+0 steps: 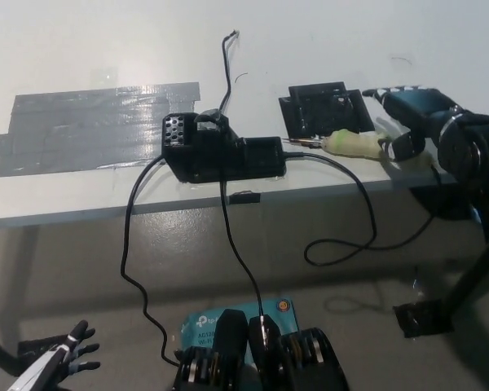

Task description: The robot uses its right hand to grab and lift the soldering gun kept on the middle of the table and puts it in its base

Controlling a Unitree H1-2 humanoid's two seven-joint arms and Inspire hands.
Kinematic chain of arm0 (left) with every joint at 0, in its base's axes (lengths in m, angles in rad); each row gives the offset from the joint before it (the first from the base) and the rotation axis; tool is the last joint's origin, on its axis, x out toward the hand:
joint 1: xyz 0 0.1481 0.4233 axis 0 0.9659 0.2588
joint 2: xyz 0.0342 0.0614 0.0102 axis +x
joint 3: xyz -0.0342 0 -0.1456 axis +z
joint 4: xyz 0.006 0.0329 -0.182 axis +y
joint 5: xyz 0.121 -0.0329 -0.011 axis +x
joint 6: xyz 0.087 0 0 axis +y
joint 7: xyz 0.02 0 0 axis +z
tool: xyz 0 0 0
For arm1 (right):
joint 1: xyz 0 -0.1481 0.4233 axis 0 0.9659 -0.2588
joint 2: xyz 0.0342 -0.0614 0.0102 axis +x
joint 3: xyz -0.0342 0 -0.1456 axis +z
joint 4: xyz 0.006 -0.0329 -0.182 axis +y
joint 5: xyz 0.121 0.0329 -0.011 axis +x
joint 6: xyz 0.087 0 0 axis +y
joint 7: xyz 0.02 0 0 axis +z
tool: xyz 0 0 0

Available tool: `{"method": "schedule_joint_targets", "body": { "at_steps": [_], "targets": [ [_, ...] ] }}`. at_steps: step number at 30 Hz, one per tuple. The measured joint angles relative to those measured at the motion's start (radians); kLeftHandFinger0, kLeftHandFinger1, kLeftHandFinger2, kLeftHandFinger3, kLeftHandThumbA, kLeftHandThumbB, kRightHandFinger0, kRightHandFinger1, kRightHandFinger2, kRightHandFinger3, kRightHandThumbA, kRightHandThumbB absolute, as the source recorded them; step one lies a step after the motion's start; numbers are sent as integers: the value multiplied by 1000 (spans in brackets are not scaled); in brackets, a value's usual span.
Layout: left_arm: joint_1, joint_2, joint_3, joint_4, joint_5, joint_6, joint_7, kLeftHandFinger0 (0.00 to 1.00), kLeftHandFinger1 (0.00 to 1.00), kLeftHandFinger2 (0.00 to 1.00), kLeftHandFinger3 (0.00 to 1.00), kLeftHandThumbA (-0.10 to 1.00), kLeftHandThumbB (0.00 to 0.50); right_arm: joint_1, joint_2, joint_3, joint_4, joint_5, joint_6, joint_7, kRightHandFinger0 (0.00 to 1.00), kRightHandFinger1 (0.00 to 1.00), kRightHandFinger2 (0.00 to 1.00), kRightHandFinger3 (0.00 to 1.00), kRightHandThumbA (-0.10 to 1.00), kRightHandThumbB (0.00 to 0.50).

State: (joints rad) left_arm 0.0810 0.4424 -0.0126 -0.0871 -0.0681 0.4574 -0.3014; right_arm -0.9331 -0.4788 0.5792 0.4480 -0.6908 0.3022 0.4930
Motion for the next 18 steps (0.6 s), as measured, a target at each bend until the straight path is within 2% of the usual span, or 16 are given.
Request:
{"method": "schedule_joint_targets", "body": {
  "at_steps": [2, 6, 7, 11, 14, 16, 18],
  "targets": [
    [0, 0, -5, 0, 1, 0, -1, 1000, 875, 989, 1000, 1000, 201, 7, 0, -4, 17, 0, 3, 1, 1000, 1000, 1000, 1000, 462, 265],
    [-1, 0, -17, 0, 3, 0, -1, 1000, 878, 987, 1000, 1000, 190, 9, 0, -14, 49, -1, 4, 1, 1000, 1000, 1000, 1000, 463, 264],
    [-1, 0, -19, 0, 3, 0, -1, 1000, 882, 976, 1000, 1000, 171, 9, 0, -15, 56, -1, 5, 0, 1000, 1000, 1000, 1000, 460, 256],
    [-1, 0, -26, 0, 3, 0, -1, 1000, 894, 996, 1000, 1000, 153, 9, 3, -21, 88, -1, 5, -1, 1000, 1000, 1000, 1000, 433, 246],
    [-2, 0, -30, 0, 3, 0, -1, 1000, 886, 971, 1000, 1000, 160, 9, 10, -45, 95, -1, 5, -8, 1000, 1000, 1000, 1000, 412, 237],
    [-2, 0, -33, 0, 3, 0, -1, 1000, 878, 959, 1000, 1000, 192, 9, 16, -60, 98, 0, 5, -16, 1000, 1000, 1000, 1000, 426, 229],
    [-2, 0, -35, 0, 4, 0, -1, 1000, 880, 958, 1000, 1000, 179, 8, 24, -68, 107, -1, 4, -25, 1000, 1000, 1000, 1000, 411, 228]
  ]
}}
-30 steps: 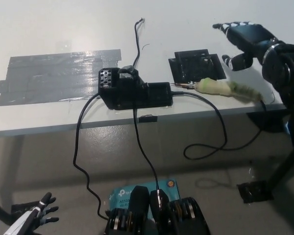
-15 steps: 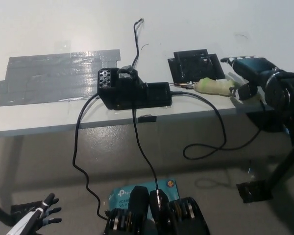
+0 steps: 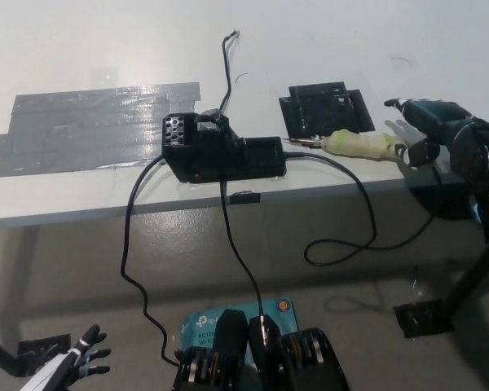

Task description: The robot uses its right hand to grab and lift the soldering gun kept on the middle of the table and puts it in its base

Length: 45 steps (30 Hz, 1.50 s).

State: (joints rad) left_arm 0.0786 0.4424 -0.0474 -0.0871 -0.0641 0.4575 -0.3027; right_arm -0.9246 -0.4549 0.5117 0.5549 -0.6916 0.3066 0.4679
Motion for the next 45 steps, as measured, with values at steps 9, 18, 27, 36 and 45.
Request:
{"method": "schedule_joint_targets", "body": {
  "at_steps": [9, 18, 27, 36, 45],
  "targets": [
    [-8, 0, -12, 0, 1, 0, 0, 1000, 922, 983, 1000, 1000, 166, -5, 28, -9, 74, -1, -12, -49, 1000, 1000, 1000, 1000, 388, 227],
    [-14, 0, -36, -18, 6, 0, 0, 1000, 935, 1000, 1000, 1000, 137, -7, 36, 8, 114, -6, -16, -83, 1000, 1000, 1000, 1000, 379, 241],
    [-18, 0, -48, -27, 13, 0, 0, 1000, 894, 993, 1000, 1000, 142, 10, 48, 15, 115, -6, -16, -88, 1000, 1000, 1000, 1000, 423, 245],
    [-9, 0, -52, -30, 15, 0, 0, 1000, 916, 1000, 1000, 1000, 153, 47, 67, 22, 95, -6, -17, -89, 1000, 1000, 1000, 1000, 455, 229],
    [-9, 0, -52, -31, 15, 0, 0, 1000, 922, 993, 1000, 1000, 186, 50, 71, 24, 78, -4, -14, -72, 1000, 1000, 1000, 1000, 645, 265]
  ]
}}
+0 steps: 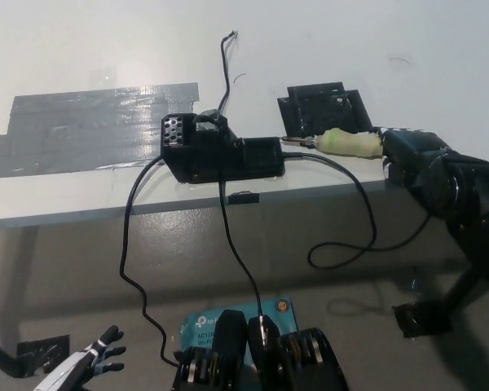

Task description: The robot uses its right hand to grab and lift the soldering gun kept on the middle of the table and puts it in its base

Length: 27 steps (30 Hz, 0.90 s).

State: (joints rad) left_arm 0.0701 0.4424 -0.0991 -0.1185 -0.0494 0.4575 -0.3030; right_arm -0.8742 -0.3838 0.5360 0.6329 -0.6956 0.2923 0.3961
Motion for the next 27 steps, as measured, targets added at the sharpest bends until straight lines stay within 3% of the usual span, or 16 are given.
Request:
{"method": "schedule_joint_targets", "body": {
  "at_steps": [2, 4, 5, 6, 7, 12, 15, 18, 19, 20, 21, 24, 26, 27],
  "targets": [
    [2, 0, 0, 0, 0, 0, 0, 1000, 904, 979, 1000, 1000, 171, 6, -1, 1, -9, 0, 1, 4, 1000, 1000, 1000, 1000, 652, 291],
    [6, 0, 0, -1, 0, 0, 0, 1000, 889, 970, 1000, 1000, 191, 8, -1, 2, -10, -1, 3, 4, 1000, 1000, 1000, 1000, 628, 352],
    [8, 0, 0, -1, 0, 0, 0, 1000, 888, 969, 1000, 1000, 190, 8, 0, 1, -9, -1, 4, 4, 1000, 1000, 1000, 1000, 626, 353],
    [9, 0, 0, -1, 0, 0, 0, 1000, 878, 968, 1000, 1000, 185, 8, -1, 0, -9, -1, 6, 5, 1000, 1000, 1000, 1000, 604, 390],
    [9, 0, 0, -1, 0, 0, 0, 1000, 881, 970, 1000, 1000, 202, 8, -1, -2, -9, 0, 9, 6, 1000, 1000, 1000, 1000, 564, 496],
    [10, 0, -2, -3, 0, 0, 0, 1000, 903, 981, 1000, 1000, 217, 4, -3, -11, -5, 6, 38, 32, 1000, 1000, 1000, 1000, 537, 500],
    [9, 0, -2, -3, -3, 0, 0, 1000, 888, 979, 1000, 1000, 219, 4, -4, -27, -5, 14, 46, 41, 1000, 1000, 1000, 1000, 610, 500],
    [9, 0, -1, -3, -7, 0, -5, 1000, 900, 983, 1000, 1000, 229, 3, -4, -51, 0, 31, 50, 59, 1000, 1000, 1000, 1000, 716, 500],
    [9, 0, -1, -2, -9, 0, -6, 1000, 900, 980, 1000, 1000, 211, 2, -4, -57, 2, 37, 51, 65, 1000, 1000, 1000, 1000, 836, 500],
    [9, 0, -1, -3, -9, 0, -8, 1000, 894, 976, 1000, 1000, 226, 0, -4, -69, 3, 46, 53, 76, 1000, 1000, 1000, 1000, 952, 500],
    [9, 0, -1, -3, -10, 0, -9, 1000, 875, 969, 1000, 1000, 235, -1, -5, -73, 3, 52, 55, 81, 1000, 1000, 1000, 1000, 1000, 500],
    [10, 0, 0, -3, -12, 0, -11, 1000, 864, 969, 1000, 1000, 250, -6, -13, -96, 2, 79, 60, 113, 1000, 1000, 1000, 1000, 1000, 500],
    [10, 0, 2, -3, -16, 0, -11, 1000, 861, 956, 1000, 1000, 226, -12, -16, -111, 3, 98, 64, 134, 1000, 1000, 1000, 1000, 995, 500],
    [10, 0, 3, -3, -16, 0, -11, 1000, 844, 950, 1000, 1000, 232, -17, -18, -117, 5, 106, 65, 147, 1000, 1000, 1000, 1000, 943, 500]
  ]
}}
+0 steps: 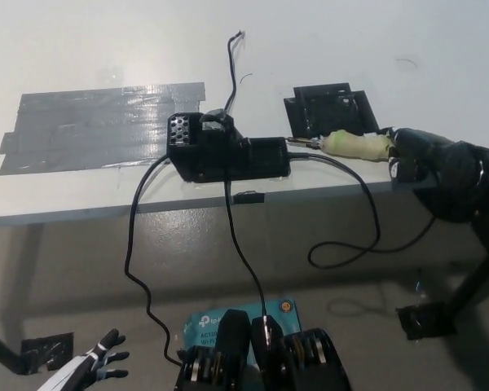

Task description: The robot uses its right hand to grab and lift the soldering gun kept on the middle of the table and puts it in its base

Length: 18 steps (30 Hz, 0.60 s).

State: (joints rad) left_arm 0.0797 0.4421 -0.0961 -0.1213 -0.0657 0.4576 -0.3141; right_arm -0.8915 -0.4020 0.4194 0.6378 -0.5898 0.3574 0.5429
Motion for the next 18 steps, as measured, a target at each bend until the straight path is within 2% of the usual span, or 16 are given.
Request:
{"method": "schedule_joint_targets", "body": {
  "at_steps": [2, 6, 7, 9, 11, 12, 13, 16, 18],
  "targets": [
    [0, 0, 0, 0, 0, 0, 0, 1000, 856, 951, 1000, 1000, 208, -10, -4, -10, 3, 17, 4, 23, 1000, 1000, 1000, 1000, 826, 500],
    [0, 0, 0, 0, 0, 0, 0, 1000, 870, 958, 1000, 1000, 190, -33, -8, -13, 11, 38, 17, 65, 1000, 1000, 1000, 1000, 790, 500],
    [0, 0, 0, -1, 0, 0, 0, 1000, 869, 962, 1000, 1000, 183, -38, -8, -12, 11, 41, 22, 74, 1000, 1000, 1000, 1000, 739, 500],
    [0, 0, 0, -1, 0, 0, 0, 1000, 883, 981, 1000, 1000, 165, -48, -9, -8, 18, 45, 29, 90, 1000, 1000, 1000, 1000, 519, 500],
    [0, 0, 0, -1, -1, 0, 0, 1000, 868, 965, 1000, 1000, 161, -54, -9, -6, 21, 47, 36, 101, 1000, 1000, 1000, 1000, 367, 438],
    [1, 0, 0, -1, -1, 0, 0, 1000, 861, 961, 1000, 1000, 158, -59, -9, -3, 22, 48, 44, 108, 1000, 1000, 1000, 1000, 345, 430],
    [1, 0, 0, -1, -1, 0, 0, 1000, 868, 962, 1000, 1000, 134, -63, -8, -1, 22, 48, 48, 109, 1000, 1000, 1000, 1000, 288, 393],
    [1, 1, 0, -1, 0, 0, 0, 1000, 887, 967, 1000, 1000, 126, -75, -7, 2, 24, 47, 66, 109, 1000, 1000, 1000, 1000, 306, 393],
    [0, 2, -1, -1, 0, 0, 0, 1000, 879, 961, 1000, 1000, 142, -79, -8, 4, 23, 46, 65, 108, 1000, 1000, 1000, 1000, 314, 357]
  ]
}}
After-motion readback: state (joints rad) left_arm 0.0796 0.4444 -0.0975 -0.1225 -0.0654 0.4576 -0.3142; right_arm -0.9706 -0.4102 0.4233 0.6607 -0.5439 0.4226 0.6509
